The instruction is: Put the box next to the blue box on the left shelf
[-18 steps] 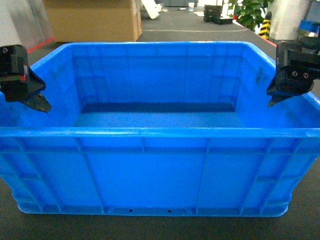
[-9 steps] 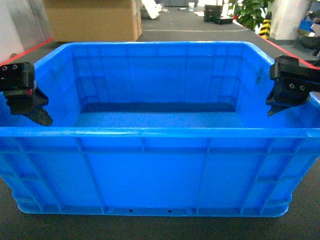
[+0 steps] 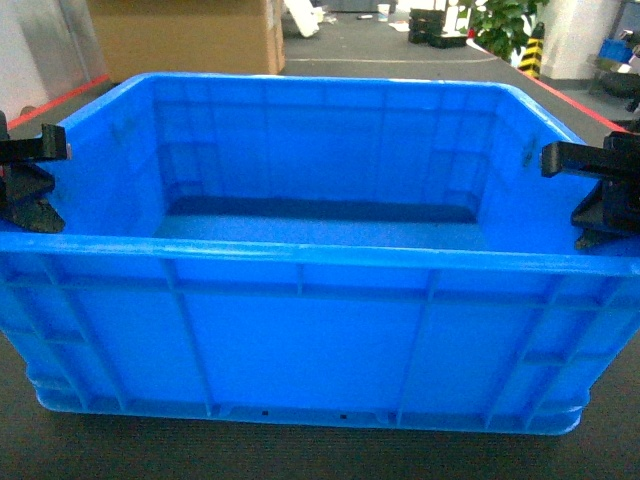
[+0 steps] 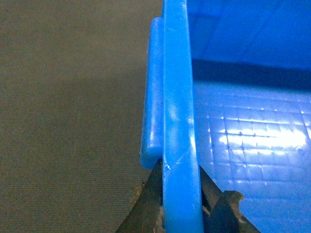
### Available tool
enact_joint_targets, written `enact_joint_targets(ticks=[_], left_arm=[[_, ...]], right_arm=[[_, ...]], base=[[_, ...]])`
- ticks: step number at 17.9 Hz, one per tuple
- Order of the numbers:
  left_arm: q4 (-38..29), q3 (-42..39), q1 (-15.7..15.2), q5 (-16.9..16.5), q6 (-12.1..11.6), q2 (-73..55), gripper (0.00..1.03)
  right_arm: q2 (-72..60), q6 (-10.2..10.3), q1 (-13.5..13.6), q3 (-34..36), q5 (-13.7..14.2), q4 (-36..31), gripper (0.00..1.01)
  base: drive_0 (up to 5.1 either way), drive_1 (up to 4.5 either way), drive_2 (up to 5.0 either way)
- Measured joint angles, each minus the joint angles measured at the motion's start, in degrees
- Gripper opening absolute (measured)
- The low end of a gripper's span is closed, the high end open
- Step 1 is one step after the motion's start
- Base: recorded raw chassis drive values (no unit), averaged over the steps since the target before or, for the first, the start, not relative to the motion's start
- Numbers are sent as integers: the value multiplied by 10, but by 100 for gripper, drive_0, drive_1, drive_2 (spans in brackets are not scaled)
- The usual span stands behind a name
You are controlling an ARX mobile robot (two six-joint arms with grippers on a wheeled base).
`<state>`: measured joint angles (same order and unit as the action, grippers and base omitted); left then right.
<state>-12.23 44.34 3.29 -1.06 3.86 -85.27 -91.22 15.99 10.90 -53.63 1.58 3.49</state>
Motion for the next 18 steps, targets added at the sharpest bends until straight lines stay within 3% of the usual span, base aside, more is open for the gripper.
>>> enact_joint_targets(ticks=[3, 4, 7, 13, 18], left_arm=[[-73, -58, 24, 19, 30, 65, 9], [-137, -92, 42, 47, 37, 126, 9], [-217, -127, 55, 71, 34, 190, 9], [-232, -155, 68, 89, 30, 203, 9], [-223, -162, 70, 90, 30, 203, 9]], right_arm=[[56, -8, 0, 38, 24, -52, 8], [115, -40, 8, 68, 52, -134, 8], [174, -56, 15, 98, 70, -206, 8], [186, -74, 16, 139, 89, -254, 8], [186, -78, 19, 149, 93, -254, 8]], base=[[0, 0, 0], [0, 0, 0], [0, 0, 0], [0, 0, 0], [0, 0, 0]])
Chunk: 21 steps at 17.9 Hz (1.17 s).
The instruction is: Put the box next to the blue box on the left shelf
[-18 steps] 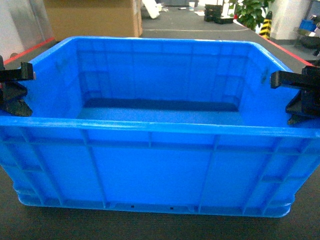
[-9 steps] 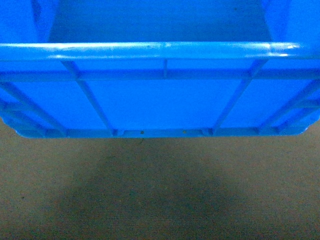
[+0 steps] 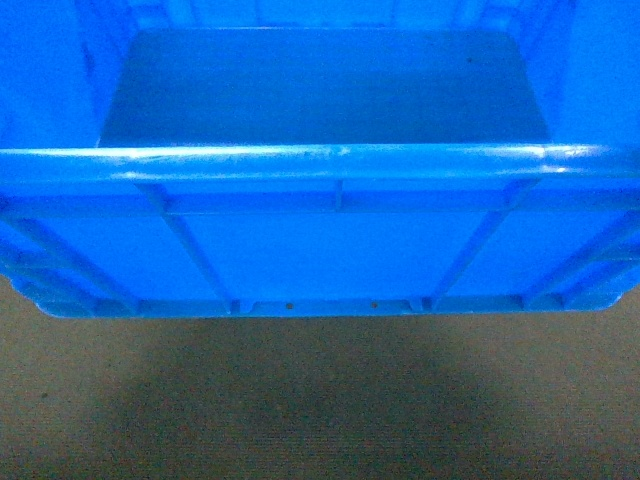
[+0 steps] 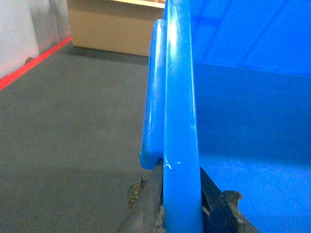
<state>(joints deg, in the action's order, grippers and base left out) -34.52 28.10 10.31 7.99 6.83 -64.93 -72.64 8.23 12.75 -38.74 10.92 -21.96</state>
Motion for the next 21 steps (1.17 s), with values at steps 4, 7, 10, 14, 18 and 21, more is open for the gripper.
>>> enact_joint_targets(ticks=[4, 7, 10, 14, 18, 21], left_arm=[[-7, 0, 0, 1, 0, 1, 9], [-7, 0, 0, 2, 0, 1, 9], [-7, 0, 0, 1, 0, 1, 9], [-7, 0, 0, 2, 0, 1, 9], [-7, 0, 0, 1, 0, 1, 9], [-7, 0, 0, 1, 0, 1, 9]], right_arm=[[1, -3, 0, -1, 0, -7, 8], [0, -3, 1, -1, 1, -8, 8], [0, -4, 0, -1, 2, -8, 8], [0, -4, 0, -1, 2, -8, 8], [0, -4, 0, -1, 2, -8, 8], [0, -4, 0, -1, 2, -8, 8]], base=[[-16, -16, -16], [-181, -181, -181], [-176, -176, -176], [-154, -154, -154], [-163, -163, -163], [-156, -156, -156]])
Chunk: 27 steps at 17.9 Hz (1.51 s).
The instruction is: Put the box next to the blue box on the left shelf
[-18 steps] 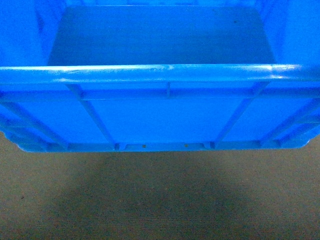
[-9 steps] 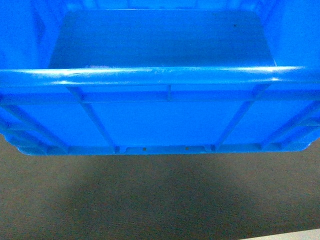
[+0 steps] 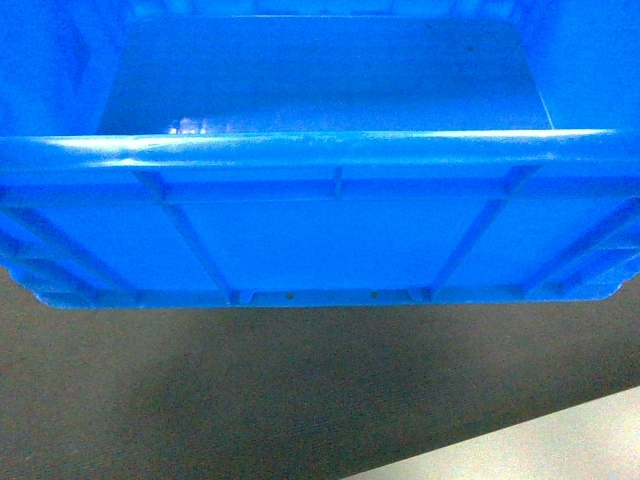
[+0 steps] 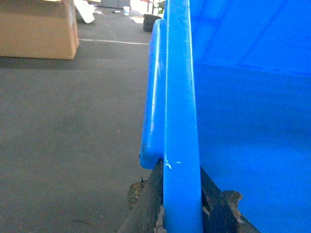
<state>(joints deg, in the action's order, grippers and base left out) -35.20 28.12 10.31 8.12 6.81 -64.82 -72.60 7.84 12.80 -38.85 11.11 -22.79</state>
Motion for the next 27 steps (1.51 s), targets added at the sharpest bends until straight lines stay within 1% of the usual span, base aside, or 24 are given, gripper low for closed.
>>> enact_joint_targets(ticks=[27], left_arm=[[0, 0, 0, 0, 0, 0, 9]], right_arm=[[0, 0, 0, 0, 0, 0, 8]], base=[[-160, -160, -160]])
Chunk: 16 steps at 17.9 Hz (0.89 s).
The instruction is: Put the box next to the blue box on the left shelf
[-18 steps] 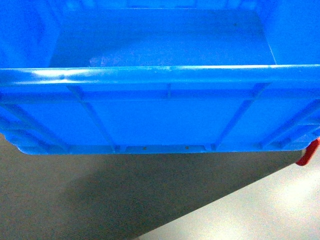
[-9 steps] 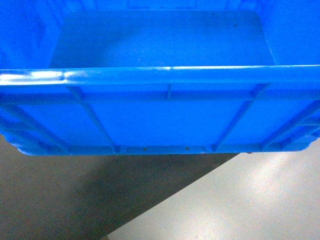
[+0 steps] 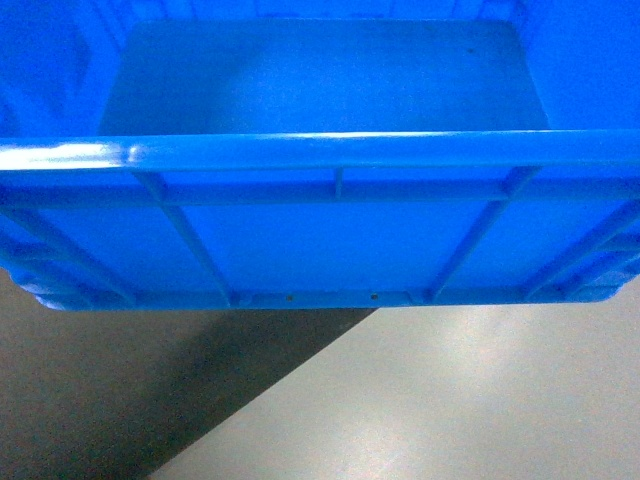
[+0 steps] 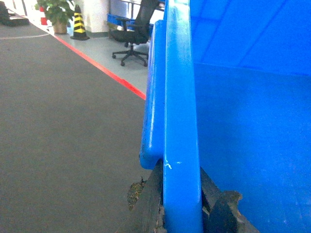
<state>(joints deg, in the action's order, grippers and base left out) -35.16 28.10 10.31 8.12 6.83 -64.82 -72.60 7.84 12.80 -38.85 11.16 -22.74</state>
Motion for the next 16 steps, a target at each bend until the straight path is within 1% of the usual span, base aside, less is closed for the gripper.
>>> enact_joint_targets(ticks=[16], left_arm=[[0, 0, 0, -1, 0, 0, 8]], right_arm=[[0, 0, 0, 0, 0, 0, 8]], base=[[-161, -161, -161]])
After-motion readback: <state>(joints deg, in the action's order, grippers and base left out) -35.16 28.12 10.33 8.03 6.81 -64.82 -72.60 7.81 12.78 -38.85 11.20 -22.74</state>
